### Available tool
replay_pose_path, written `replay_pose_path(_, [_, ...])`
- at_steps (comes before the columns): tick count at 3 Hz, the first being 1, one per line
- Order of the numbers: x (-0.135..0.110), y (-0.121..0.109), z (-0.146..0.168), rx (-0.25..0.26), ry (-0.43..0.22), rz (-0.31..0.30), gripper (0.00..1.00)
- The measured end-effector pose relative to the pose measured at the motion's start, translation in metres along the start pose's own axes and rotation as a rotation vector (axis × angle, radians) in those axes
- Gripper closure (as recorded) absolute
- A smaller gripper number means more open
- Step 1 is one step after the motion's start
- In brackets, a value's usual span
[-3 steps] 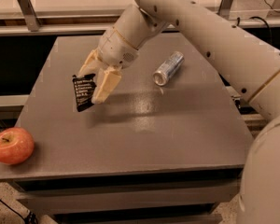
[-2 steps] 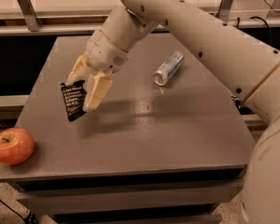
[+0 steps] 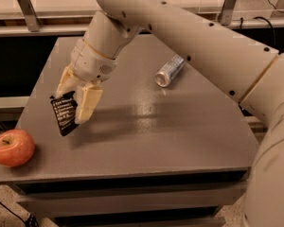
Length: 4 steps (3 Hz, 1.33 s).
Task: Move rxbar chocolate near apple
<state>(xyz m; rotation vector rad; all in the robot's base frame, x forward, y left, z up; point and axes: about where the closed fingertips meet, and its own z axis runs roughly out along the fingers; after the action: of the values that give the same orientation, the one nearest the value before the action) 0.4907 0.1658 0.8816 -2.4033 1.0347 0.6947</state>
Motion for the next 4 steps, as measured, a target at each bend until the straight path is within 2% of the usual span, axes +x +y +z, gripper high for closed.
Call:
replay_pose_path(2, [-0.011, -0.001, 0.020, -0.060, -0.016, -0.049, 1.00])
replay_pose_path(3, [-0.016, -0.002, 0.023, -0.073, -0.033, -0.060, 0.84])
replay_pose_path(4, [-0.020, -0.004, 0.023, -0.073, -0.051, -0.072, 0.61])
